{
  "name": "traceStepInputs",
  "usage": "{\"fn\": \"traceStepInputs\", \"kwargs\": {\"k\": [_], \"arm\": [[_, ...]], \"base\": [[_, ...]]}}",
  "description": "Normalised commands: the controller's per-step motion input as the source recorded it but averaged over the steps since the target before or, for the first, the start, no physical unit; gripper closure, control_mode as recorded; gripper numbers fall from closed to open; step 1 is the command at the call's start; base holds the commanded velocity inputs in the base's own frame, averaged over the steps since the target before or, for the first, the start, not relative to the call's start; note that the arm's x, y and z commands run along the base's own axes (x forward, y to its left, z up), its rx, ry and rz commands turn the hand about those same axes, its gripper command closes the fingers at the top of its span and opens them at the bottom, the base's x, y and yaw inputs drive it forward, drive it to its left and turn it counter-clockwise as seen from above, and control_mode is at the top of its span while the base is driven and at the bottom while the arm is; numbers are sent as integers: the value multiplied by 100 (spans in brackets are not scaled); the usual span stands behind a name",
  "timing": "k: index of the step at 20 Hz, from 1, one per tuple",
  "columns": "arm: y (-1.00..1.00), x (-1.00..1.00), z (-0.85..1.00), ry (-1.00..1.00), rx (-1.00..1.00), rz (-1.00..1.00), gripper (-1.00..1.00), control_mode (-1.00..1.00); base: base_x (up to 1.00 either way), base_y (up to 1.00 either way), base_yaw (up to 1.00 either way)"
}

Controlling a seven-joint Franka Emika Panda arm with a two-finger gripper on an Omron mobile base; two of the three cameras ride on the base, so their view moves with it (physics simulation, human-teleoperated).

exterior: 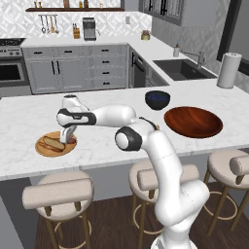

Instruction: Place one bun and one sausage from the bowl on each plate.

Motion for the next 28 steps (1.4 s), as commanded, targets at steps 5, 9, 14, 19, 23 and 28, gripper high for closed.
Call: {"fn": "traceStepInputs", "kwargs": {"k": [5,9,14,19,23,28], "arm": [[-21,-30,40,-3,2,-2,-100,-100],[-59,-75,48,-7,6,-4,-100,-100],[-74,-95,9,-13,2,-5,-100,-100],[-71,-85,0,-10,10,-1,-100,-100],[-74,-64,12,-9,15,0,-100,-100],[-69,-62,27,-12,14,0,-100,-100]], "base": [[0,0,0],[0,0,0],[0,0,0],[0,0,0],[0,0,0],[0,0,0]]}}
